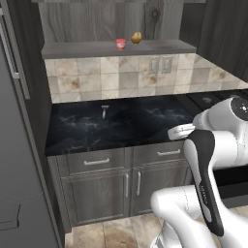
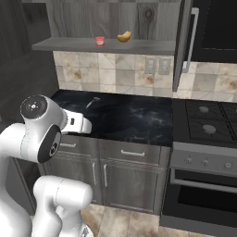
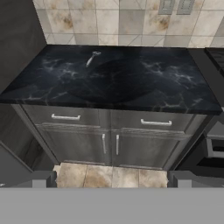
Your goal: Pick the jam and cereal from the counter and place them in the cabinets closest to them.
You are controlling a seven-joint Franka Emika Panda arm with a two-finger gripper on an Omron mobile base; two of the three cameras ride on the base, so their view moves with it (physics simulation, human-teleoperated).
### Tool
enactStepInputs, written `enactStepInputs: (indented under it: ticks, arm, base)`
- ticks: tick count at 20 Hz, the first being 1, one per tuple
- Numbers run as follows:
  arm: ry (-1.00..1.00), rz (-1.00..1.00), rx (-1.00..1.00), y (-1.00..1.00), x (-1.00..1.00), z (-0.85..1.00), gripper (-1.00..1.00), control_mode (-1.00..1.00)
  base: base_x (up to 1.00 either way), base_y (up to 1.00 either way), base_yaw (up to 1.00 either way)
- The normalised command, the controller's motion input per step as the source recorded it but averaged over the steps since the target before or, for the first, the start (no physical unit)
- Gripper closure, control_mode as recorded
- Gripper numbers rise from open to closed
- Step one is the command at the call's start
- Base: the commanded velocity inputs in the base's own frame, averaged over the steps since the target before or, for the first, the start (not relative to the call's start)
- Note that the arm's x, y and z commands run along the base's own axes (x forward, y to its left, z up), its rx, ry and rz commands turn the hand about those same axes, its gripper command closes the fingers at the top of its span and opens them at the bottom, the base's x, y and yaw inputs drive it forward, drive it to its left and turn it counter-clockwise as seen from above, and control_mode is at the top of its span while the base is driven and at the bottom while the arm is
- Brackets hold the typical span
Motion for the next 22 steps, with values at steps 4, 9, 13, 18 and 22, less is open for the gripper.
enactStepInputs:
  ticks: [4,9,13,18,22]
  arm:
    - [0.0,0.0,0.0,0.0,0.0,0.0,-1.0,1.0]
    - [0.0,0.0,0.0,0.0,0.0,0.0,-1.0,1.0]
    - [0.0,0.0,0.0,0.0,0.0,0.0,-1.0,1.0]
    - [0.0,0.0,0.0,0.0,0.0,0.0,-1.0,1.0]
    - [0.0,0.0,0.0,0.0,0.0,0.0,-1.0,1.0]
  base:
    - [0.0,-0.04,0.0]
    - [0.0,-0.18,0.0]
    - [0.0,-0.29,0.0]
    - [-0.02,-0.35,0.0]
    - [-0.06,-0.42,-0.01]
